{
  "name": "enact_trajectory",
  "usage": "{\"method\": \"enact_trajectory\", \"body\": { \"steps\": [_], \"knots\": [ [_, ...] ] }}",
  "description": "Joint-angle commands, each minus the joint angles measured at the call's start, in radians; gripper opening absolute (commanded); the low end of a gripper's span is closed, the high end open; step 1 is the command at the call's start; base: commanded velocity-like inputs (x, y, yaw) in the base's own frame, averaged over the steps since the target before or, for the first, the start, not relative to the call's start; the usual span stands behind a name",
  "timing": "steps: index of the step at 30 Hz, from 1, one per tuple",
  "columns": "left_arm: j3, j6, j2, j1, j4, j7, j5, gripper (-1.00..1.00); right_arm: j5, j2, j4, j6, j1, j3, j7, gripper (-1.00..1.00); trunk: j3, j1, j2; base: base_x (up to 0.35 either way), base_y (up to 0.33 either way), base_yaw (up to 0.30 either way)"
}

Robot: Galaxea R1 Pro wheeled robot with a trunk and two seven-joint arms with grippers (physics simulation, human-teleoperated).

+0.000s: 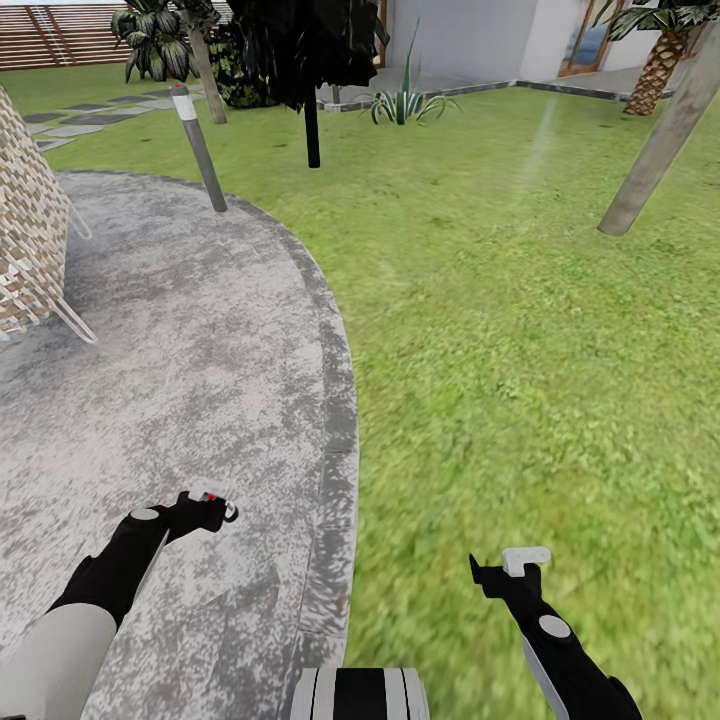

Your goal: In the garden, pick up the pesticide atomizer on the floor and spray pesticide onto both trees until each tree trunk is fully covered.

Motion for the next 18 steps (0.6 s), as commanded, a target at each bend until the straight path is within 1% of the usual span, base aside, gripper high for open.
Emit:
{"method": "enact_trajectory", "body": {
  "steps": [1,2,3,18],
  "knots": [
    [0.004,0.004,-0.001,0.000,-0.002,-0.007,-0.007,-1.00,0.001,0.000,0.000,-0.003,0.000,0.000,0.000,1.00,-0.001,0.000,0.000,0.000,0.000,0.000],
    [0.004,0.004,-0.001,0.000,-0.002,-0.007,-0.007,-1.00,0.001,0.000,0.000,-0.003,0.000,0.000,0.000,1.00,-0.001,0.000,0.000,0.000,0.000,0.000],
    [-0.002,0.003,0.001,0.012,-0.002,-0.014,-0.006,-1.00,0.001,0.000,-0.001,-0.003,0.000,0.000,0.000,1.00,0.003,-0.001,0.000,0.000,0.000,0.000],
    [0.004,0.004,0.002,0.012,-0.001,-0.016,-0.007,-1.00,0.001,0.001,-0.001,-0.003,0.000,0.000,0.000,1.00,0.061,-0.007,0.003,0.000,0.000,0.000]
  ]
}}
